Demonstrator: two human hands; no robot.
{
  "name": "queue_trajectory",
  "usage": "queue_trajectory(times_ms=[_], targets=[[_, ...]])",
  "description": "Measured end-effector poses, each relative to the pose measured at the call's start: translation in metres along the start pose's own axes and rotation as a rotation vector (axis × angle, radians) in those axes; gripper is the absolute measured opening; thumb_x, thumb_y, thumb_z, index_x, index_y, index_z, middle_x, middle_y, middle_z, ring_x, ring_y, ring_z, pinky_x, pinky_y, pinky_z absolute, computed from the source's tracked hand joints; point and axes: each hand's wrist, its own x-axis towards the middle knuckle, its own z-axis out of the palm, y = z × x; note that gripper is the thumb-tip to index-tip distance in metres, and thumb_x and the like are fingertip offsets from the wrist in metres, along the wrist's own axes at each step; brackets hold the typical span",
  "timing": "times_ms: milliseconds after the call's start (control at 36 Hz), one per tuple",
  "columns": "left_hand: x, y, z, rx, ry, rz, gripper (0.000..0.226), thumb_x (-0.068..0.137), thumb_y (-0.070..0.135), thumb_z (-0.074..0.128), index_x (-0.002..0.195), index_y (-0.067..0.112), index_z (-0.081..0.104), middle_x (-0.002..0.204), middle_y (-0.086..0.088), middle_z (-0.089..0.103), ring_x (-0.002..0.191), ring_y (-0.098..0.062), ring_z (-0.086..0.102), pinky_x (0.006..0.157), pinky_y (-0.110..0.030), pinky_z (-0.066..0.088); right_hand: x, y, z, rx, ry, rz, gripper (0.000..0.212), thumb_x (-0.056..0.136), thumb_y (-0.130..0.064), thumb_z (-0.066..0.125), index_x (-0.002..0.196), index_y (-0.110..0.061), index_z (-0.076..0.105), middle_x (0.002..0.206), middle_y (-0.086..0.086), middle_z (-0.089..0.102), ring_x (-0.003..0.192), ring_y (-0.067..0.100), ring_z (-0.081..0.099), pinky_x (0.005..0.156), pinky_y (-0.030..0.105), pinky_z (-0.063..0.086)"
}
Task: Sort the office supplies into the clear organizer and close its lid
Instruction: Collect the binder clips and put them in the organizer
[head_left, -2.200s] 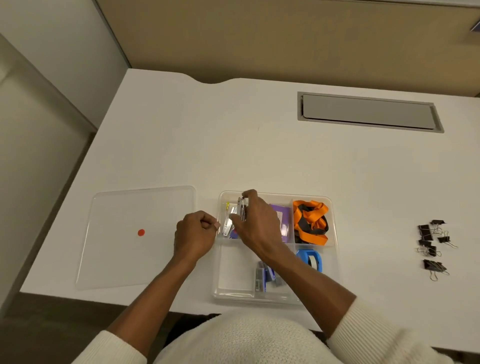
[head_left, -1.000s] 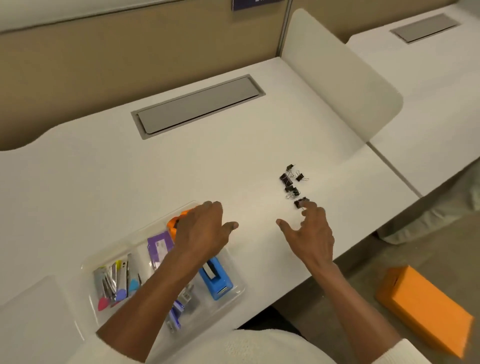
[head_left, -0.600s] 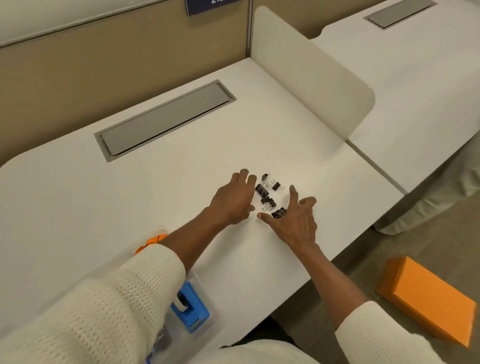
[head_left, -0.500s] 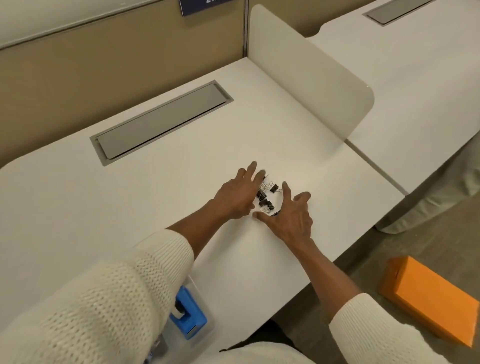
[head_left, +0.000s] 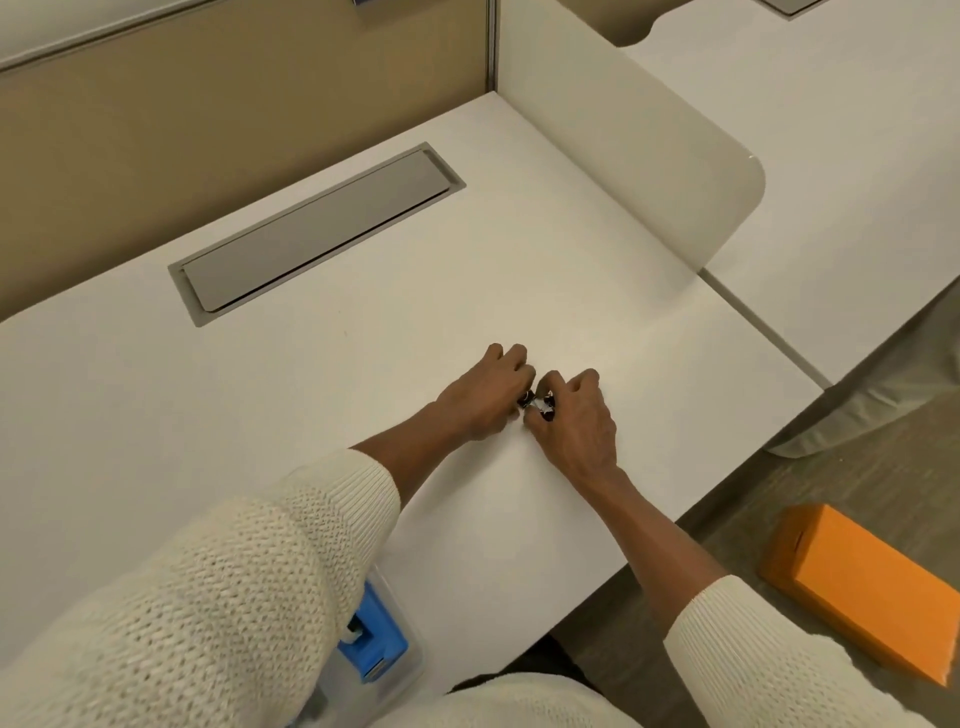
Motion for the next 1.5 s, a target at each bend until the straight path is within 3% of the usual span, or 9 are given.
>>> queue_trajectory(times_ms=[333,472,583,750,861,944,1194,1306,1500], targets=[[-0.026,0.005,0.004,-0.229,0.058,-0.169,0.020,0.093,0.010,0.062,0.114,0.010,0.066,0.123,-0.006,0.053,0.108,-0.028,0.048,0.085,-0.038,0.049,-0.009,-0.009,-0.001,-0.034,-0.066,-0.062,0.028,0.081,-0.034,0.070,0.103,-0.021,0.058,0.100,0.002,0.048,0.093,0.024,0.050,0.063,0.034,0.046],[-0.037,0.006,0.006,-0.312,0.056,-0.205,0.018,0.093,0.012,0.065,0.109,0.011,0.071,0.124,-0.006,0.053,0.109,-0.029,0.048,0.089,-0.041,0.050,-0.013,-0.011,-0.002,-0.075,-0.117,-0.146,0.031,0.085,-0.035,0.068,0.114,-0.029,0.058,0.101,0.000,0.047,0.094,0.022,0.050,0.062,0.035,0.049],[-0.044,0.007,0.005,-0.342,0.062,-0.243,0.020,0.089,0.017,0.069,0.108,0.011,0.072,0.118,-0.006,0.056,0.106,-0.029,0.052,0.084,-0.037,0.049,-0.013,-0.013,-0.002,-0.063,-0.119,-0.156,0.024,0.086,-0.033,0.069,0.108,-0.027,0.063,0.097,0.000,0.049,0.093,0.023,0.050,0.063,0.034,0.047],[-0.063,0.001,0.003,-0.392,0.108,-0.355,0.026,0.085,0.015,0.071,0.110,0.011,0.067,0.116,-0.004,0.055,0.107,-0.027,0.050,0.086,-0.046,0.054,-0.015,-0.019,-0.003,-0.108,-0.117,-0.197,0.022,0.083,-0.030,0.072,0.102,-0.023,0.064,0.093,0.000,0.056,0.090,0.024,0.052,0.062,0.034,0.048],[-0.085,-0.005,-0.005,-0.457,0.211,-0.430,0.028,0.085,0.019,0.075,0.112,0.014,0.069,0.116,-0.003,0.057,0.107,-0.025,0.053,0.085,-0.036,0.049,-0.019,-0.025,-0.003,-0.137,-0.152,-0.221,0.022,0.081,-0.030,0.070,0.102,-0.022,0.065,0.092,0.000,0.058,0.092,0.024,0.051,0.068,0.039,0.052],[-0.111,-0.009,-0.015,-0.523,0.304,-0.500,0.029,0.084,0.020,0.080,0.111,0.014,0.071,0.113,-0.004,0.060,0.103,-0.023,0.057,0.079,-0.030,0.040,-0.025,-0.033,-0.003,-0.140,-0.166,-0.236,0.021,0.081,-0.029,0.068,0.101,-0.022,0.067,0.090,-0.001,0.058,0.092,0.024,0.050,0.069,0.040,0.052],[-0.231,-0.009,-0.046,-0.679,0.520,-0.734,0.027,0.082,0.027,0.086,0.106,0.022,0.073,0.108,0.005,0.065,0.097,-0.013,0.063,0.084,-0.028,0.051,-0.046,-0.070,-0.004,0.033,-0.180,-0.278,0.020,0.079,-0.026,0.078,0.098,-0.027,0.072,0.080,-0.010,0.060,0.085,0.023,0.060,0.068,0.032,0.044],[-0.295,-0.005,-0.045,-0.702,0.561,-0.886,0.026,0.080,0.029,0.088,0.102,0.027,0.073,0.107,0.010,0.065,0.085,-0.007,0.061,0.077,-0.019,0.050,-0.066,-0.109,-0.008,0.152,-0.202,-0.327,0.017,0.077,-0.028,0.079,0.091,-0.035,0.071,0.082,-0.013,0.067,0.078,0.013,0.066,0.071,0.035,0.054],[-0.403,0.015,-0.024,-0.728,0.624,-1.106,0.030,0.080,0.026,0.090,0.097,0.035,0.067,0.100,0.015,0.066,0.095,-0.007,0.067,0.075,-0.021,0.058,-0.127,-0.189,-0.001,0.236,-0.420,-0.528,0.022,0.076,-0.031,0.082,0.096,-0.034,0.073,0.083,-0.015,0.068,0.075,0.004,0.067,0.067,0.030,0.057]])
